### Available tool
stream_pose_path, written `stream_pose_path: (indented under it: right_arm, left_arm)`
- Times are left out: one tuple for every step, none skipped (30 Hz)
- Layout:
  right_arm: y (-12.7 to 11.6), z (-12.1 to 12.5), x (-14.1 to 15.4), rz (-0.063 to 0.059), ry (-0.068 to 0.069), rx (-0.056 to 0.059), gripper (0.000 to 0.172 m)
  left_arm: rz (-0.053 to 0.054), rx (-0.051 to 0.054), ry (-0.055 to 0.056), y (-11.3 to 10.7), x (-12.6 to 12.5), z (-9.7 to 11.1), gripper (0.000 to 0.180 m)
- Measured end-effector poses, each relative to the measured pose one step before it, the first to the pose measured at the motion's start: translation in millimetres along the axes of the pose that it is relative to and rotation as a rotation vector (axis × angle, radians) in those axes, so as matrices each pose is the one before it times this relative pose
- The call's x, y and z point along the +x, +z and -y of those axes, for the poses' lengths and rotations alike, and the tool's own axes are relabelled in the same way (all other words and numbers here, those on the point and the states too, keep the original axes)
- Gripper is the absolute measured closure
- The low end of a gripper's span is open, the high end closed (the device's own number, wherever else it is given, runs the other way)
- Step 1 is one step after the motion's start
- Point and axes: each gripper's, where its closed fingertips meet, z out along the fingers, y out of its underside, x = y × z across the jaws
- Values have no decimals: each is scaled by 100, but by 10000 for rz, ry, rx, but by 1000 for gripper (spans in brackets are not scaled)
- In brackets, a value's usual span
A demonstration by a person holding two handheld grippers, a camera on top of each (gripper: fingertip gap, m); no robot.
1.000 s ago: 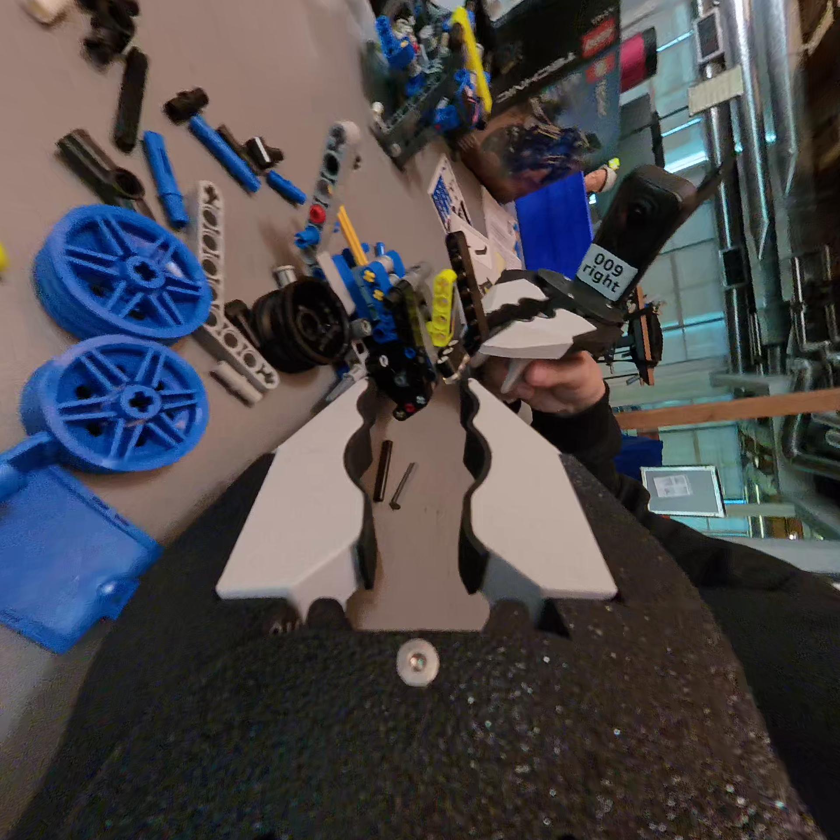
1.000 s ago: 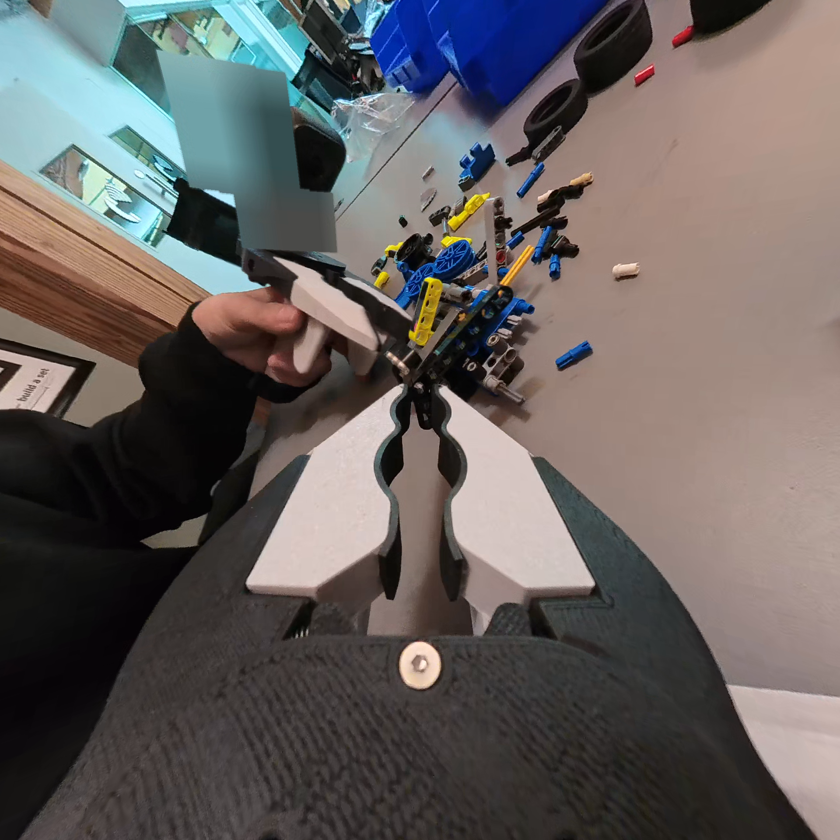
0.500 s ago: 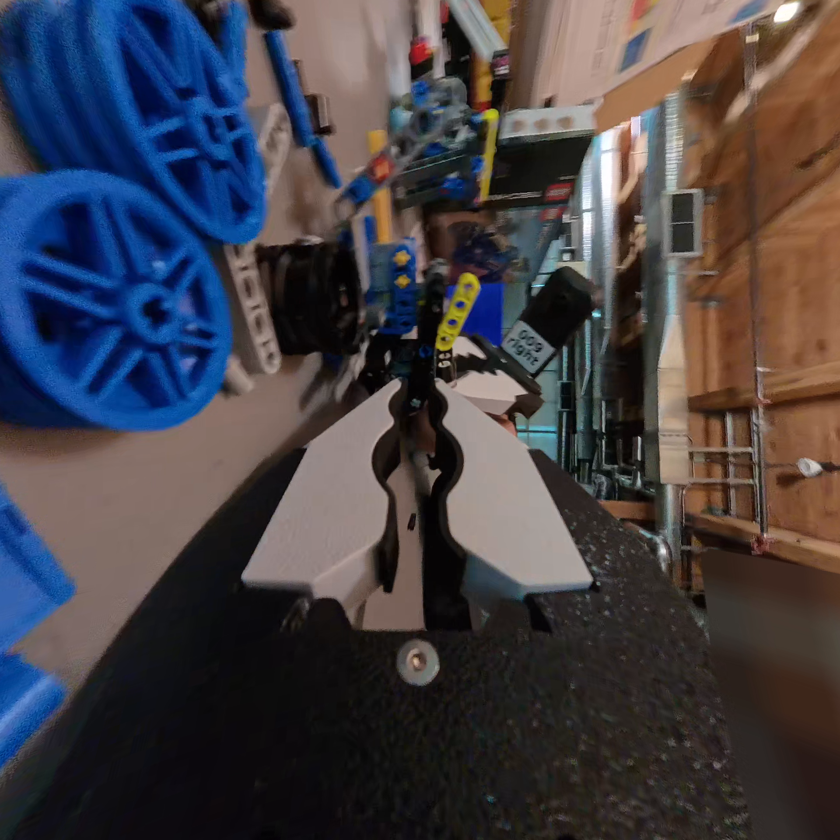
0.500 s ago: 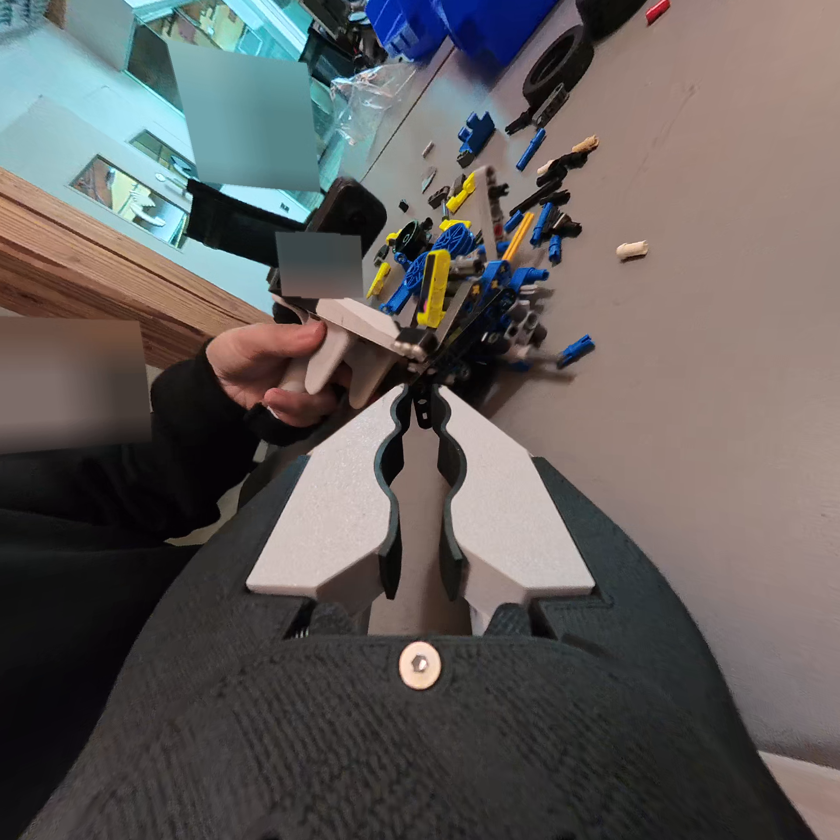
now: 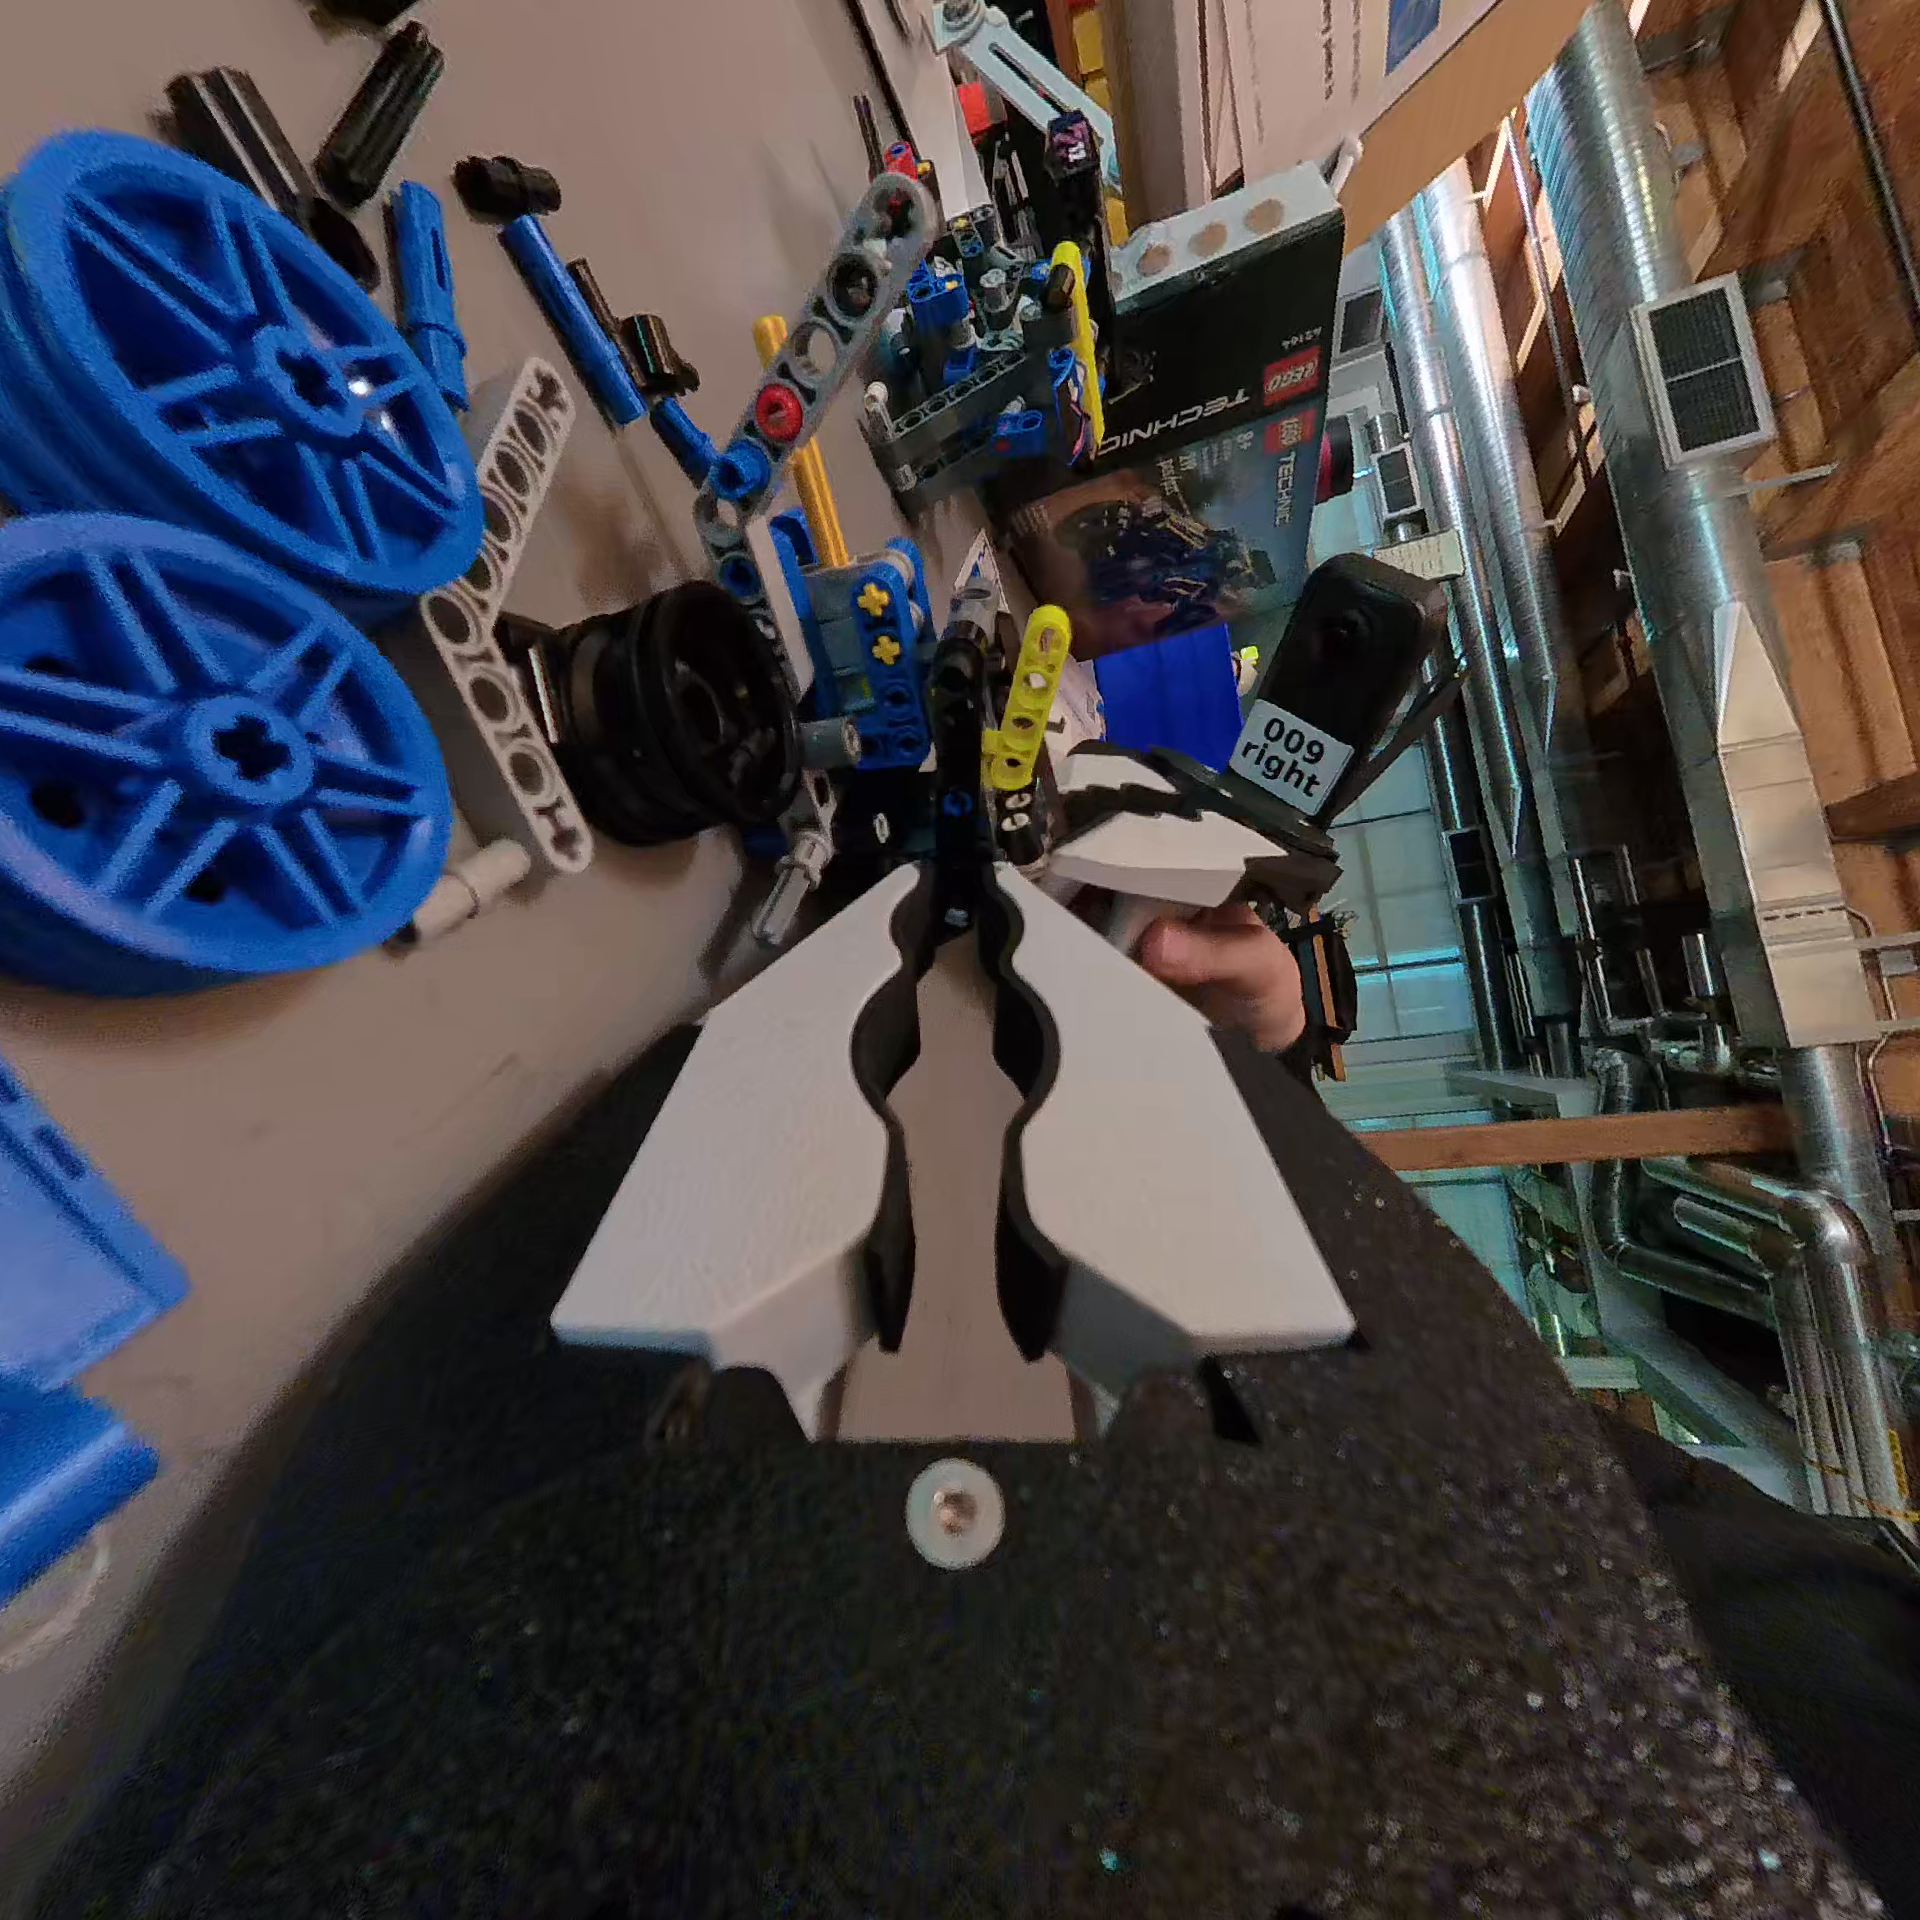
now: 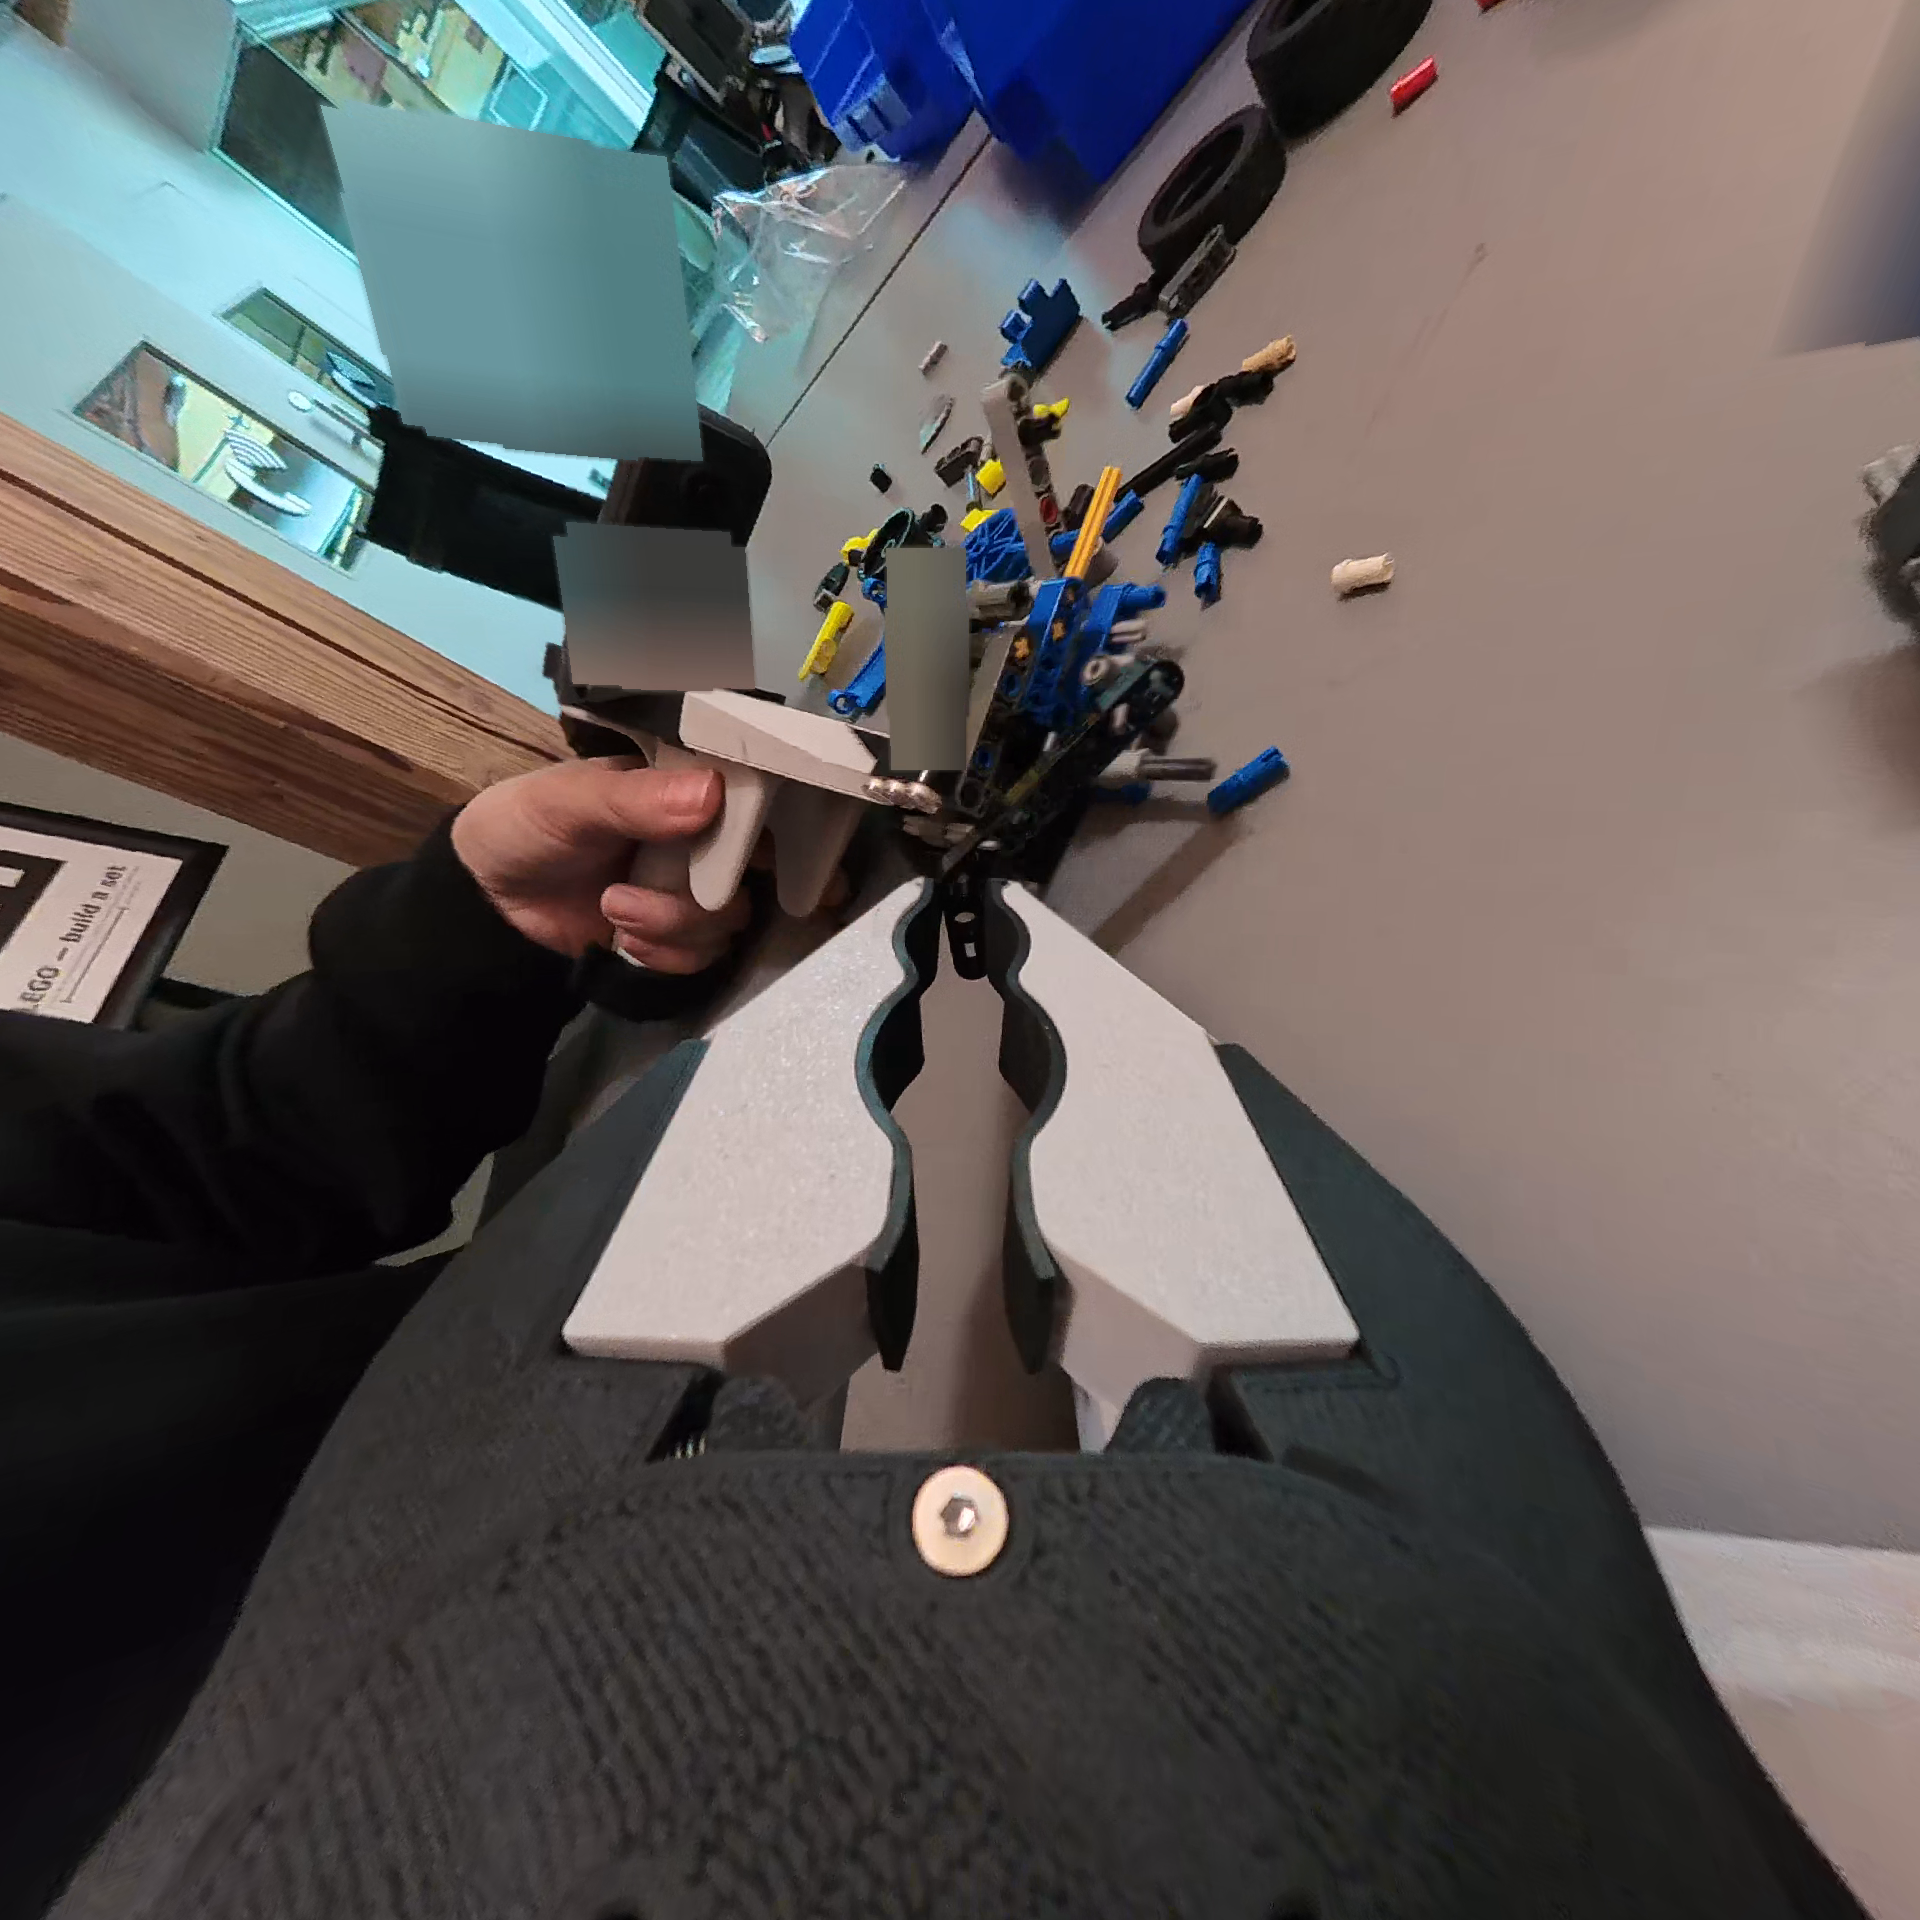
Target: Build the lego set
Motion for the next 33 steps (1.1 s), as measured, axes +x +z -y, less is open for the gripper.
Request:
stream_pose_path:
  right_arm:
    - [-124, -26, 118, -62, -117, -78, 166]
    - [-34, -44, 85, -19, -102, -114, 166]
    - [58, -163, -60, 97, -65, -182, 166]
    - [130, -182, -90, 116, -7, -188, 166]
    - [154, -147, -55, 67, 16, -133, 166]
    - [161, -174, -213, 131, -55, -148, 166]
    - [166, -168, -349, 170, -130, -140, 166]
    - [146, -62, -190, 57, -109, -74, 166]
    - [164, 33, -66, 1, -44, -10, 166]
    - [177, 93, -282, 160, -8, 36, 166]
    - [186, 16, -211, 158, 73, 12, 166]
    - [155, -73, 26, 7, 95, -53, 166]
    - [115, -124, 60, -40, 17, -98, 166]
    - [68, -70, -26, -8, -37, -62, 166]
    - [33, -47, 3, -47, -51, -33, 166]
    - [28, -29, 94, -112, -45, -20, 166]
    - [32, -43, 73, -99, -49, -32, 166]
    - [55, -64, 22, -55, -45, -48, 166]
    - [64, -84, 16, -34, -14, -60, 166]
    - [64, -97, -45, 12, -11, -65, 166]
    - [60, -75, -145, 92, -26, -57, 166]
    - [17, -18, -164, 89, -32, -9, 166]
    - [-67, 88, -58, -9, -73, 64, 166]
    - [-210, 259, 18, -109, -237, 149, 166]
    - [-367, 213, 262, -328, -388, 33, 166]
    - [-489, 220, 429, -443, -362, -100, 166]
    - [-558, 608, 371, -384, -309, 88, 165]
    - [-543, 1013, 267, -276, -177, 323, 165]
    - [-387, 1111, 198, -178, -63, 374, 166]
    - [-136, 767, 193, -126, -75, 175, 166]
    - [63, 237, 277, -134, -178, -100, 166]
    - [169, -42, 491, -242, -212, -203, 166]
    - [185, -46, 487, -253, -186, -112, 166]
  left_arm:
    - [-107, -144, -86, -146, 36, -115, 176]
    - [-174, -164, -190, -115, 72, -126, 176]
    - [-207, -143, -263, -100, 83, -67, 176]
    - [-234, -174, -267, -108, 158, -82, 176]
    - [-169, -221, -230, -135, 163, -142, 176]
    - [-29, -105, -160, -183, 23, -73, 176]
    - [1, -34, -68, -176, -19, -81, 176]
    - [-41, -77, -58, -161, 44, -167, 176]
    - [-38, -51, -103, -162, 50, -139, 176]
    - [29, -70, -61, -156, -34, -141, 176]
    - [132, -88, 37, -147, -163, -101, 176]
    - [215, -15, 84, -153, -231, 18, 176]
    - [217, 101, 116, -183, -183, 168, 176]
    - [263, 167, 257, -196, -173, 259, 176]
    - [328, 177, 417, -224, -238, 280, 175]
    - [291, 189, 358, -247, -223, 266, 175]
    - [191, 174, 214, -247, -115, 213, 174]
    - [88, 121, 165, -226, -5, 119, 173]
    - [23, 87, 116, -227, 59, 48, 166]
    - [3, 113, 31, -214, 53, 100, 163]
    - [2, 113, -39, -205, -12, 152, 161]
    - [-56, 62, -119, -151, 17, 120, 158]
    - [-144, 11, -182, -64, 97, 125, 156]
    - [-158, -66, -194, 32, 84, 82, 154]
    - [-150, -135, -170, 96, 93, 44, 152]
    - [-158, -151, -131, 137, 156, 25, 150]
    - [-119, -116, -113, 135, 153, 90, 148]
    - [-27, -82, -77, 86, 62, 167, 144]
    - [58, -33, 50, -32, 25, 234, 143]
    - [148, 98, 258, -186, 126, 362, 143]
    - [222, 212, 557, -353, 387, 459, 143]
    - [355, 166, 891, -385, 499, 404, 143]
    - [699, 36, 1120, -341, 89, 297, 143]
